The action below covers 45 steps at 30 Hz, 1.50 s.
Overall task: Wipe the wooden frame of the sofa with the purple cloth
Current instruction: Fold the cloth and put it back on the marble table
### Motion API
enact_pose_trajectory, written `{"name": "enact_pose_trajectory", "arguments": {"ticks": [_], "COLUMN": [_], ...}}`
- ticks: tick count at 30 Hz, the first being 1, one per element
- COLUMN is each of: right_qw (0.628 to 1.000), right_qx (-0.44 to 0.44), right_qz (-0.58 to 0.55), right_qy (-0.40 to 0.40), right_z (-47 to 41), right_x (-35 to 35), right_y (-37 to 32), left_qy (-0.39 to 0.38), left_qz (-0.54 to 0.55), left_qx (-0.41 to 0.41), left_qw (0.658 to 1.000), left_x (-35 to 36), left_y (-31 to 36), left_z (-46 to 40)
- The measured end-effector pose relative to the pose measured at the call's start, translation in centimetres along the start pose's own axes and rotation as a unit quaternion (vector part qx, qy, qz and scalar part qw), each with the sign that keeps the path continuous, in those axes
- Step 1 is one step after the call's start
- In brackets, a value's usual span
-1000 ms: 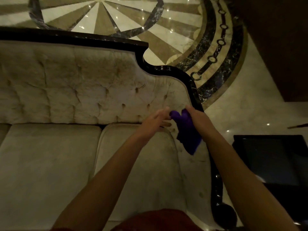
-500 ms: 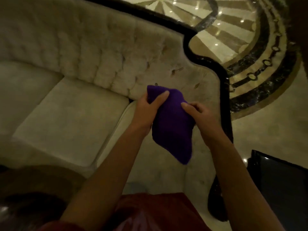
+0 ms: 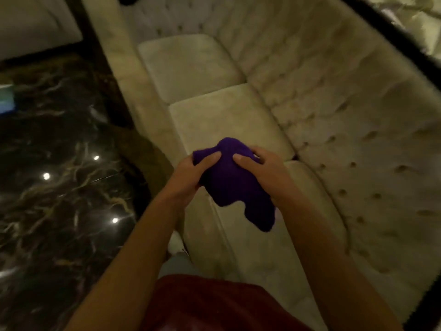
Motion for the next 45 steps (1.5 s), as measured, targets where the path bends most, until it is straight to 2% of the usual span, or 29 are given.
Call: {"name": "enact_pose_trajectory", "arguments": {"ticks": [2, 3, 5, 6, 8, 9, 10, 11, 13, 14, 15, 16, 18, 20, 23, 24, 26, 27, 29, 30, 32, 33, 35, 36, 38, 39, 41, 45], "right_qw": [0.992, 0.984, 0.947, 0.936, 0.894, 0.889, 0.881, 0.89, 0.94, 0.955, 0.967, 0.968, 0.963, 0.927, 0.892, 0.897, 0.874, 0.876, 0.85, 0.849, 0.824, 0.826, 0.785, 0.78, 0.743, 0.742, 0.709, 0.694], "right_qx": [-0.024, -0.031, -0.044, -0.05, -0.063, -0.06, -0.064, -0.061, -0.032, -0.016, 0.004, 0.014, 0.091, 0.187, 0.227, 0.247, 0.262, 0.26, 0.243, 0.218, 0.185, 0.167, 0.142, 0.134, 0.095, 0.071, 0.029, 0.017], "right_qz": [0.067, 0.102, 0.183, 0.218, 0.281, 0.298, 0.297, 0.285, 0.229, 0.223, 0.221, 0.226, 0.193, 0.162, 0.155, 0.11, 0.082, 0.054, 0.092, 0.106, 0.176, 0.184, 0.253, 0.267, 0.328, 0.34, 0.377, 0.403], "right_qy": [-0.108, -0.141, -0.259, -0.271, -0.345, -0.343, -0.363, -0.351, -0.251, -0.195, -0.128, -0.108, -0.162, -0.28, -0.358, -0.349, -0.402, -0.403, -0.458, -0.469, -0.505, -0.505, -0.548, -0.55, -0.576, -0.574, -0.595, -0.596], "right_z": [-4.0, -4.1, -8.8, -9.0, -12.8, -13.1, -15.1, -17.2, -19.7, -21.5, -21.8, -23.3, -24.7, -27.3, -30.2, -29.9, -32.3, -32.3, -35.0, -35.4, -37.7, -38.2, -39.0, -39.4, -39.7, -40.0, -40.4, -42.5], "right_x": [5.8, 5.8, 13.8, 13.7, 20.8, 20.7, 23.8, 26.6, 28.7, 30.7, 30.2, 32.1, 34.4, 39.1, 44.0, 44.5, 48.8, 49.1, 52.5, 52.8, 55.9, 56.0, 59.1, 59.1, 62.4, 62.6, 66.8, 72.2], "right_y": [-2.9, -3.3, -6.6, -7.0, -9.6, -9.2, -10.4, -11.3, -11.4, -11.8, -11.4, -11.6, -10.6, -9.7, -9.2, -8.8, -9.0, -9.5, -9.3, -9.8, -9.4, -9.5, -9.0, -8.9, -8.3, -8.2, -6.1, -1.3], "left_qy": [-0.009, -0.043, -0.032, -0.039, -0.017, -0.006, 0.037, 0.082, 0.186, 0.25, 0.279, 0.318, 0.361, 0.405, 0.41, 0.4, 0.438, 0.427, 0.477, 0.487, 0.536, 0.547, 0.589, 0.595, 0.63, 0.645, 0.678, 0.691], "left_qz": [-0.025, -0.047, -0.028, -0.021, 0.007, 0.011, 0.024, 0.032, 0.021, 0.012, 0.005, 0.027, 0.065, 0.139, 0.253, 0.26, 0.297, 0.3, 0.349, 0.358, 0.408, 0.401, 0.423, 0.407, 0.372, 0.336, 0.329, 0.32], "left_qx": [-0.037, -0.062, -0.073, -0.084, -0.077, -0.076, -0.058, -0.039, 0.013, 0.029, 0.036, 0.038, 0.044, 0.056, 0.083, 0.081, 0.08, 0.076, 0.075, 0.087, 0.097, 0.096, 0.082, 0.075, 0.044, 0.029, 0.005, -0.021], "left_qw": [0.999, 0.996, 0.996, 0.996, 0.997, 0.997, 0.997, 0.995, 0.982, 0.968, 0.96, 0.947, 0.929, 0.902, 0.872, 0.875, 0.844, 0.85, 0.803, 0.792, 0.733, 0.729, 0.684, 0.689, 0.681, 0.685, 0.658, 0.647], "left_x": [-6.5, -6.4, -13.8, -13.4, -19.5, -19.3, -22.2, -25.0, -27.9, -30.5, -30.9, -33.2, -35.3, -38.8, -40.9, -40.6, -42.4, -42.0, -43.2, -43.4, -45.1, -45.6, -47.4, -47.5, -49.6, -49.7, -52.3, -56.1], "left_y": [1.6, 1.4, 3.8, 3.9, 5.8, 5.5, 6.7, 8.0, 9.7, 10.8, 11.3, 12.0, 12.2, 12.4, 12.6, 12.7, 12.3, 12.4, 11.2, 11.2, 9.5, 9.3, 6.7, 6.4, 4.2, 4.0, 1.1, -2.8], "left_z": [-0.1, 0.2, -0.2, -0.1, -0.3, -0.2, -0.9, -1.7, -2.4, -2.8, -3.0, -3.5, -4.0, -5.1, -6.8, -6.9, -8.2, -8.4, -9.3, -9.3, -9.6, -9.4, -9.0, -9.1, -8.8, -8.9, -9.3, -12.0]}}
Point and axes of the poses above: each hand's wrist, its own z-axis away from the middle knuckle, its own x-axis out of the palm, y = z × x, the point moved 5 cm from there along -z, towards the middle knuckle, and after that the axes turned 5 degrees about z, right-handed, at the moved point
